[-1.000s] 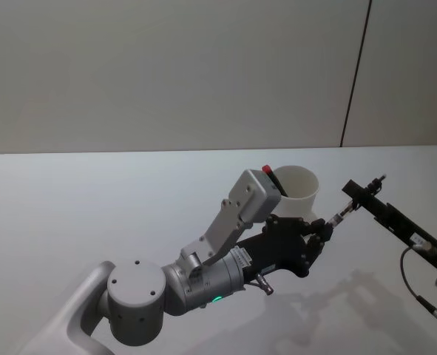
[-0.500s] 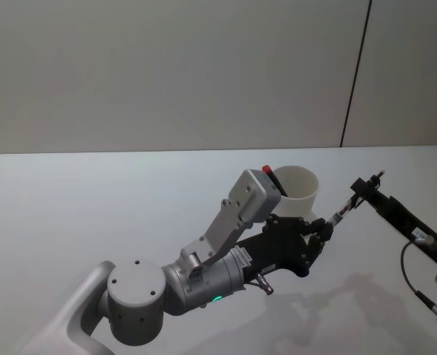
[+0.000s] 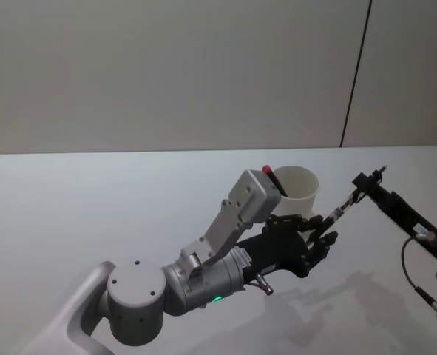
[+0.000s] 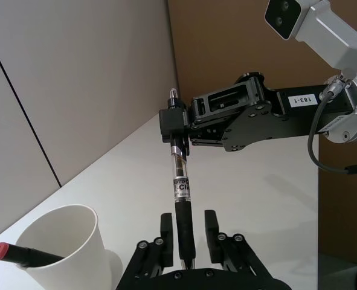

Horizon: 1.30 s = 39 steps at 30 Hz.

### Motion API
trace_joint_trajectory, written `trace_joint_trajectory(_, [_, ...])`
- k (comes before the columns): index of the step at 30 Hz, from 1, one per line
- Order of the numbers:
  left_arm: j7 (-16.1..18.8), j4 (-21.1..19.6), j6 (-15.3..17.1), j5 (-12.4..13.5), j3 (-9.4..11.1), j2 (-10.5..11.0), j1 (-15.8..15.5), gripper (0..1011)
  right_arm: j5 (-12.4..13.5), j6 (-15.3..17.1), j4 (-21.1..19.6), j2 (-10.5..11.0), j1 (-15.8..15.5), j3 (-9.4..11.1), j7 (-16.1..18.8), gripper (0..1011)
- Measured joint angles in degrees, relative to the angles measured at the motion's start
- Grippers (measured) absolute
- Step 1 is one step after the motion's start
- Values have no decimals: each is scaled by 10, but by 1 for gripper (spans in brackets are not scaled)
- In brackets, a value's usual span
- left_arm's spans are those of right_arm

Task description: Place the pen into the pen holder.

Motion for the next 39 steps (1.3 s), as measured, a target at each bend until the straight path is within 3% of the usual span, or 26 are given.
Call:
trace_joint_trajectory(12, [0,0,0,0,0,0,0,690,-9,-10,-1,7,2,-6,0,131])
trace_joint_trajectory(22, [0,0,0,0,0,0,0,985,-55,-30,11,20,17,-8,18,131])
trace_joint_trajectory(39, [0,0,0,0,0,0,0,1003,-151,-72,74,46,86,-5,90,131])
